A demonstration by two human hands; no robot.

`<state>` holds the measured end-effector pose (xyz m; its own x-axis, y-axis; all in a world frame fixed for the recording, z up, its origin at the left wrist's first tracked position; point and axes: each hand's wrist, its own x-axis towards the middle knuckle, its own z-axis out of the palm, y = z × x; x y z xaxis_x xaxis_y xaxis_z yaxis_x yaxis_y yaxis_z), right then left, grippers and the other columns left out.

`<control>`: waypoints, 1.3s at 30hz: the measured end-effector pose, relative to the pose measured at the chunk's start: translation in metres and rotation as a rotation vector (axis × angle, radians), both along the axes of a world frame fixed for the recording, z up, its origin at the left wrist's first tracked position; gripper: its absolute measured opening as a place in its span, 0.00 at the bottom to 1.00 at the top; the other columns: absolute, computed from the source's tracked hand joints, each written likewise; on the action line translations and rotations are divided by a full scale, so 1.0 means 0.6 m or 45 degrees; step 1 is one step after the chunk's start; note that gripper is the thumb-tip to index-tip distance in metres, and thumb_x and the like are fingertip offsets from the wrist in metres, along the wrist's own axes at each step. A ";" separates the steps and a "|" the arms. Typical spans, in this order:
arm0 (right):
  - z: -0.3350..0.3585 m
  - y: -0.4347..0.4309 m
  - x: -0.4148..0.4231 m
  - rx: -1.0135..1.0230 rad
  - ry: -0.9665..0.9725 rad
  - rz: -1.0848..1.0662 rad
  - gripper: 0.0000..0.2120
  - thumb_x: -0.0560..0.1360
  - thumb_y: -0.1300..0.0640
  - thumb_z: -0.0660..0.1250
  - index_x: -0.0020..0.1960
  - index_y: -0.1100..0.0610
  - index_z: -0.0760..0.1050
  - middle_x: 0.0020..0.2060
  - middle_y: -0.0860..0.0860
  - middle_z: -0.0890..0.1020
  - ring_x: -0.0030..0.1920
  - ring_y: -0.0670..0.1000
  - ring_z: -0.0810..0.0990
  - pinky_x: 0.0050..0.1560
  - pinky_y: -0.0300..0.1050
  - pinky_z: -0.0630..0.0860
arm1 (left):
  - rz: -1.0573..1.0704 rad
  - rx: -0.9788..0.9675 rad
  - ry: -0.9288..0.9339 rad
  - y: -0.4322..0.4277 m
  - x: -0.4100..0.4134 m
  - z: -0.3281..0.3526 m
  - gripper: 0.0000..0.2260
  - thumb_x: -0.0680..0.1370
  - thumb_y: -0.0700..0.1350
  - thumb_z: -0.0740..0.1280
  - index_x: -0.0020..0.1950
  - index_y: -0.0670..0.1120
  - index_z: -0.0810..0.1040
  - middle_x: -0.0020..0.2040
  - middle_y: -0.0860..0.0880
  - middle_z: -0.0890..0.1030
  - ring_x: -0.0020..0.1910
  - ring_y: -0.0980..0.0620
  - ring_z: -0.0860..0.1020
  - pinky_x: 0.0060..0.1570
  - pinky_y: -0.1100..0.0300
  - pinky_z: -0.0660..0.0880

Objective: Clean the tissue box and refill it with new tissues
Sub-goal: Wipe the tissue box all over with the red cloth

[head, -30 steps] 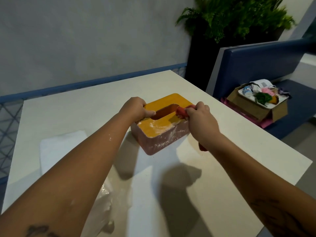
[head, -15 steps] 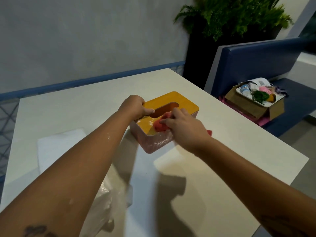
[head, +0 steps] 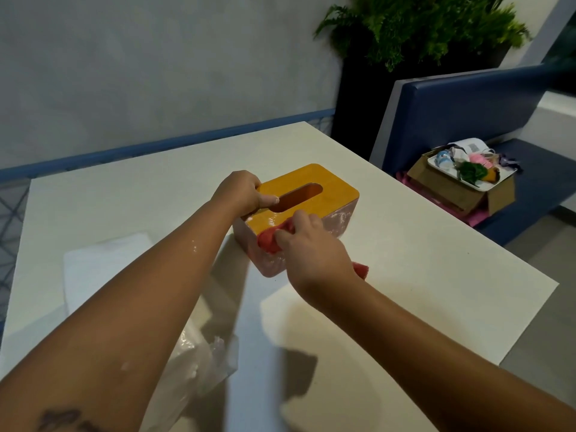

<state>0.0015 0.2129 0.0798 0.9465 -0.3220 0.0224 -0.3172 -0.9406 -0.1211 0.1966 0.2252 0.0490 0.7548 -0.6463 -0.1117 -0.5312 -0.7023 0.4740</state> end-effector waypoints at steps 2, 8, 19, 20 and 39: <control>0.003 -0.007 0.000 -0.002 0.037 0.083 0.19 0.80 0.53 0.56 0.69 0.56 0.68 0.59 0.55 0.67 0.62 0.55 0.65 0.54 0.50 0.72 | -0.002 -0.003 0.004 0.001 0.000 0.000 0.18 0.72 0.58 0.69 0.44 0.41 0.78 0.39 0.43 0.78 0.38 0.46 0.77 0.39 0.54 0.73; 0.012 -0.060 0.019 0.310 -0.243 -0.131 0.11 0.79 0.55 0.60 0.60 0.53 0.75 0.51 0.52 0.70 0.51 0.54 0.72 0.45 0.44 0.69 | 0.010 -0.027 0.069 0.003 -0.002 0.004 0.17 0.71 0.56 0.70 0.45 0.42 0.78 0.38 0.44 0.78 0.35 0.49 0.76 0.34 0.60 0.70; -0.023 -0.039 0.070 -0.104 -0.147 -0.075 0.20 0.75 0.55 0.66 0.67 0.53 0.71 0.58 0.55 0.67 0.60 0.56 0.66 0.48 0.45 0.71 | -0.006 -0.010 0.015 0.002 0.002 0.002 0.17 0.72 0.56 0.69 0.41 0.41 0.77 0.38 0.43 0.78 0.40 0.45 0.77 0.40 0.54 0.73; -0.020 -0.039 0.064 -0.114 -0.125 0.017 0.20 0.75 0.54 0.66 0.67 0.53 0.71 0.58 0.55 0.67 0.59 0.56 0.66 0.46 0.45 0.70 | -0.002 -0.013 0.013 0.002 0.001 0.003 0.17 0.72 0.56 0.69 0.37 0.42 0.74 0.35 0.44 0.76 0.38 0.46 0.75 0.38 0.55 0.71; -0.011 -0.031 0.060 -0.124 -0.115 0.057 0.18 0.75 0.54 0.64 0.65 0.54 0.72 0.57 0.55 0.67 0.58 0.56 0.67 0.46 0.46 0.70 | -0.006 -0.038 0.012 0.003 0.000 0.003 0.17 0.72 0.54 0.69 0.43 0.40 0.78 0.37 0.42 0.77 0.38 0.46 0.76 0.41 0.54 0.72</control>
